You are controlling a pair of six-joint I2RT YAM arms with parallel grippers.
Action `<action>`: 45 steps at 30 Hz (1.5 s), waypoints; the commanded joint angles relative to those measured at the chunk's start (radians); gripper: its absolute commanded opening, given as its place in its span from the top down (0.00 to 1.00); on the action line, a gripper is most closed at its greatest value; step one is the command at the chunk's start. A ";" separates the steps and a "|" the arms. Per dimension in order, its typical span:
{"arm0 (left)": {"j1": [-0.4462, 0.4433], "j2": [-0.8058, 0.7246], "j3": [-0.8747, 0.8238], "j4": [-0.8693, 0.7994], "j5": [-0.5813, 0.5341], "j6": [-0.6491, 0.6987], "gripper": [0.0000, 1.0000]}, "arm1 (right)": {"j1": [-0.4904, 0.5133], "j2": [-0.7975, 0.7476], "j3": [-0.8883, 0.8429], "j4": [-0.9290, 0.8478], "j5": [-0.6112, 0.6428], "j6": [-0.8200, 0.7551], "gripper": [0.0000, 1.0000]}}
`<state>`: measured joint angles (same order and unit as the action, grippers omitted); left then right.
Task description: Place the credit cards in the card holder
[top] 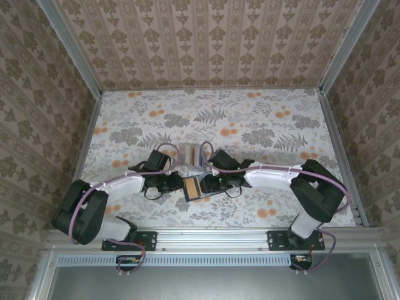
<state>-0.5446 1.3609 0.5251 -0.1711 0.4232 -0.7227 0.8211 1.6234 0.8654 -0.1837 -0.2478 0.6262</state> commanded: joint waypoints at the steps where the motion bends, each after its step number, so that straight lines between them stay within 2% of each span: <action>1: -0.006 0.009 -0.001 0.002 0.011 0.000 0.86 | -0.008 -0.072 -0.020 -0.073 0.084 -0.021 0.47; 5: -0.006 0.014 0.003 -0.003 0.011 0.003 0.86 | -0.026 -0.061 -0.030 -0.112 0.089 -0.033 0.48; 17: -0.008 0.016 0.006 -0.007 0.005 0.006 0.86 | -0.019 0.026 -0.054 -0.031 0.018 -0.012 0.52; 23: -0.008 0.016 0.004 -0.007 0.008 0.006 0.87 | -0.019 0.032 -0.048 -0.031 0.014 -0.019 0.59; 31: -0.009 0.024 0.007 -0.004 0.008 0.004 0.87 | -0.015 0.013 -0.023 -0.065 0.033 -0.036 0.63; 40: -0.018 0.058 0.010 0.031 0.020 -0.007 0.87 | -0.013 -0.021 -0.011 -0.093 0.052 -0.057 0.73; 45: -0.020 0.066 0.023 0.013 0.019 0.004 0.86 | -0.013 -0.037 -0.016 -0.073 0.034 -0.064 0.73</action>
<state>-0.5560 1.4075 0.5308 -0.1516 0.4320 -0.7227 0.8028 1.6238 0.8318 -0.2436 -0.2134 0.5781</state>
